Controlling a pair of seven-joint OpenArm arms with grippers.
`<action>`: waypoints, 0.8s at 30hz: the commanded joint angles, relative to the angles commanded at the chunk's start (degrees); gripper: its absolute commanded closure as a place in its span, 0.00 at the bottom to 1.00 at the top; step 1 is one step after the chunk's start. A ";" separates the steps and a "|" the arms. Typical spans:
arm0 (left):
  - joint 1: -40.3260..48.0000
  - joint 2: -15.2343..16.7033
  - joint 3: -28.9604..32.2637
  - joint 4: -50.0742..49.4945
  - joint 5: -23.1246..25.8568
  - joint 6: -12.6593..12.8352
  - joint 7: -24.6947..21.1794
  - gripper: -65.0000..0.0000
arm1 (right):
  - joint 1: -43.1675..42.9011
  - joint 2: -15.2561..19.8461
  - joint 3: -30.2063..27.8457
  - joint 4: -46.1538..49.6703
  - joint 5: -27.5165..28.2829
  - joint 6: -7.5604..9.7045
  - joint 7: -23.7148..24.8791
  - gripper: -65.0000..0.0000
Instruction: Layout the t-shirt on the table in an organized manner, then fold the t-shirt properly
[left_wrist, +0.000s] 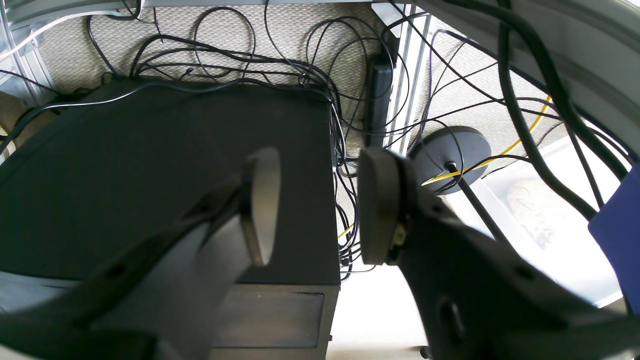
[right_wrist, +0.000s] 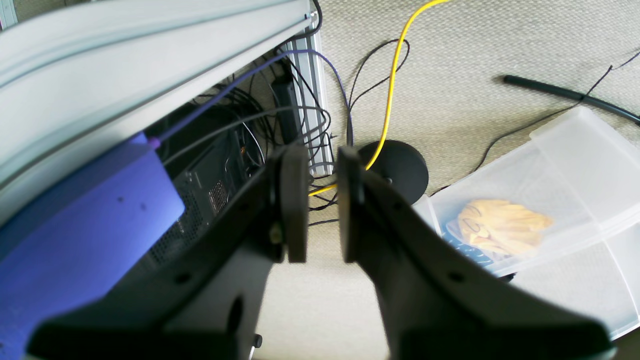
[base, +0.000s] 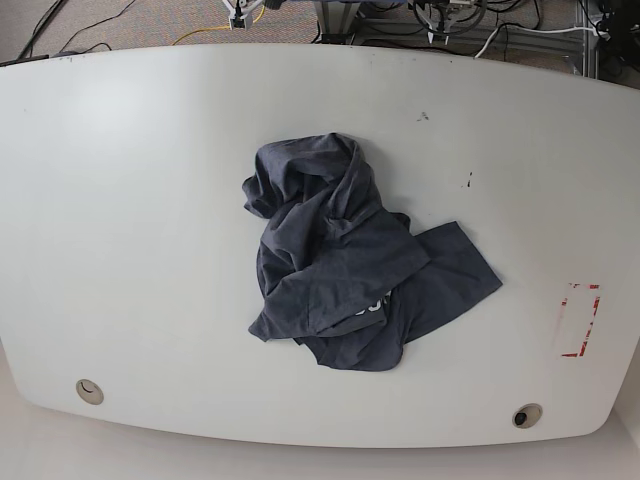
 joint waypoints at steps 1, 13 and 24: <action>-0.03 -0.02 0.04 -0.09 0.06 0.04 -0.09 0.62 | 0.01 0.02 0.00 0.00 0.05 0.03 0.02 0.85; -0.06 -0.10 -0.03 -0.15 0.03 -0.02 -0.08 0.62 | 0.18 0.11 -0.12 -0.18 0.05 0.01 -0.08 0.85; -0.06 -0.24 -0.17 0.16 0.00 0.08 -0.38 0.62 | 0.33 0.08 0.08 -0.47 0.30 -0.40 -0.32 0.85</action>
